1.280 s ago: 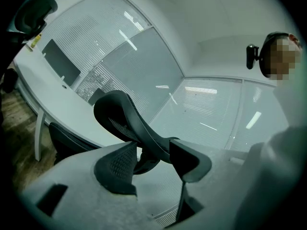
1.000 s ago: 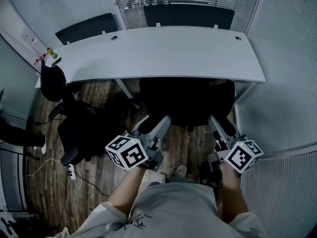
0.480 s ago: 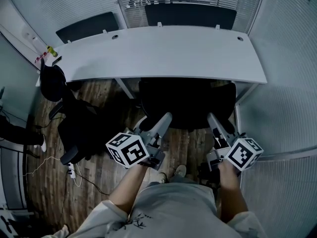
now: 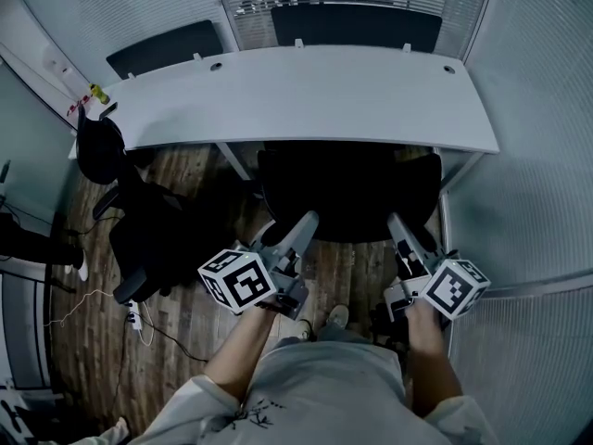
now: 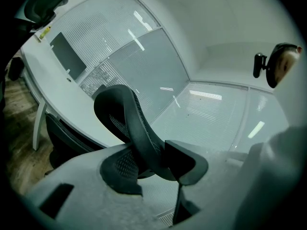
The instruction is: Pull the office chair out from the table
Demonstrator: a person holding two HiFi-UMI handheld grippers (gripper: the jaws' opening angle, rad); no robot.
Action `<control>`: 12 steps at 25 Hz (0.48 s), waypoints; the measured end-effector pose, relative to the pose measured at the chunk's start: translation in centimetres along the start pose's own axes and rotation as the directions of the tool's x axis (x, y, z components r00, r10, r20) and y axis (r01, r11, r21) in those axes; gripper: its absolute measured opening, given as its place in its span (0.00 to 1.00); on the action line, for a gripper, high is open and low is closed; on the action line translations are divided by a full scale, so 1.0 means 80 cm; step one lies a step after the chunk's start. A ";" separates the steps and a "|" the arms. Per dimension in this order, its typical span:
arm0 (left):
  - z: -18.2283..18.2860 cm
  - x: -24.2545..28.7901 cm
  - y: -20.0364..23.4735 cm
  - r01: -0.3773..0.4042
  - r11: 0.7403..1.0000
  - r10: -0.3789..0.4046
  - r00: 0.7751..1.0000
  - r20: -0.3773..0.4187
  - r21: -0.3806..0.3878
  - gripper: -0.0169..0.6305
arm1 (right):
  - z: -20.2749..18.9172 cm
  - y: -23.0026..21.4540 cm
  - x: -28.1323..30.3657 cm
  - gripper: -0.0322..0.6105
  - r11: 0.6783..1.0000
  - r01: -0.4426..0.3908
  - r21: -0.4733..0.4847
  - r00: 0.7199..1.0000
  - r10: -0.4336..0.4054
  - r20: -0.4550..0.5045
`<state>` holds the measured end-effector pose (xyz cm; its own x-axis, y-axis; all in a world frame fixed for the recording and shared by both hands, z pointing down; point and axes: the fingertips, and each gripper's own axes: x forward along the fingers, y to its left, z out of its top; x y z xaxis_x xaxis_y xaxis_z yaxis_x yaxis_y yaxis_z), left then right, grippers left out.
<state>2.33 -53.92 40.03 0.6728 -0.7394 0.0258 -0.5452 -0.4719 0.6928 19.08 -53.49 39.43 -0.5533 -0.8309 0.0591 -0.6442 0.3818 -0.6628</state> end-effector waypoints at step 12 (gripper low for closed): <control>-0.020 -0.001 -0.014 -0.019 1.000 0.019 1.000 0.004 0.008 0.26 | 0.001 -0.009 -0.020 0.28 1.000 -0.024 0.009 1.000 0.024 -0.002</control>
<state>3.74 -52.56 40.41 0.6601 -0.7503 0.0364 -0.5623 -0.4615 0.6862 20.50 -52.45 39.74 -0.5697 -0.8206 0.0451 -0.6260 0.3977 -0.6707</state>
